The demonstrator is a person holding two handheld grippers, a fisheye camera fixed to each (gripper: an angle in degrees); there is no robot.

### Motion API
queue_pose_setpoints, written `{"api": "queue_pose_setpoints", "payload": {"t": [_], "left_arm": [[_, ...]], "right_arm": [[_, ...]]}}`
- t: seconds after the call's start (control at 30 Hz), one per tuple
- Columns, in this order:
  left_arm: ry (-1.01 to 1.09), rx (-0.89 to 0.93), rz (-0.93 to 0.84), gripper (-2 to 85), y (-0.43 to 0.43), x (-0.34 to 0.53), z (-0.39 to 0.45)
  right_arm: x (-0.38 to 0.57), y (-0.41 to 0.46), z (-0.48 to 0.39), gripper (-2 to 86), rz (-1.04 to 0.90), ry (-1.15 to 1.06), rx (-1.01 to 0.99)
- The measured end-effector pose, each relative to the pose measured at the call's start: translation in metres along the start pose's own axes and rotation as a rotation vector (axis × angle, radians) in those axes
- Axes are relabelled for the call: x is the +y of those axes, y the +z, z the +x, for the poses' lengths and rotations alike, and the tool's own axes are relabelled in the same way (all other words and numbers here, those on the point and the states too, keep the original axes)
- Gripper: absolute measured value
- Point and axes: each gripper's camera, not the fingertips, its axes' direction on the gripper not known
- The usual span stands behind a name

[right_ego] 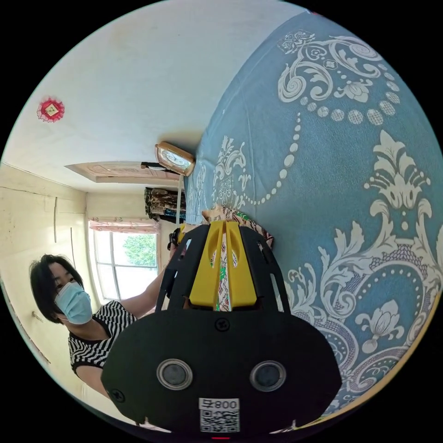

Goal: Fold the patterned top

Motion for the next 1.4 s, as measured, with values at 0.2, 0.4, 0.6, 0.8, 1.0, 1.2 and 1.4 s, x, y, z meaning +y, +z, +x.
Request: {"api": "queue_pose_setpoints", "payload": {"t": [0.2, 0.4, 0.6, 0.8, 1.0, 1.2, 1.4], "left_arm": [[-0.01, -0.037, -0.01, 2.2, 0.021, -0.02, 0.003], [-0.095, -0.037, 0.026, 4.6, 0.049, -0.032, -0.007], [-0.061, -0.02, 0.139, 7.2, 0.058, -0.025, 0.001], [0.269, -0.314, 0.016, 8.1, 0.112, 0.002, 0.068], [0.496, -0.509, 0.142, 11.1, 0.166, 0.03, 0.116], [0.562, -0.621, 0.273, 11.3, 0.196, 0.058, 0.132], [0.722, -0.743, 0.056, 8.4, 0.268, 0.075, 0.132]], "right_arm": [[-0.032, 0.023, -0.002, 0.7, -0.029, 0.02, 0.056], [-0.049, 0.045, 0.008, 2.0, -0.003, 0.082, 0.001], [-0.036, 0.046, -0.019, 5.7, 0.153, 0.016, -0.023], [-0.018, 0.109, -0.097, 6.9, 0.081, -0.199, 0.345], [-0.013, 0.216, -0.156, 7.1, -0.068, -0.395, 0.641], [-0.003, 0.279, -0.179, 6.9, -0.126, -0.447, 0.759], [0.008, 0.314, -0.189, 6.2, -0.128, -0.448, 0.828]]}}
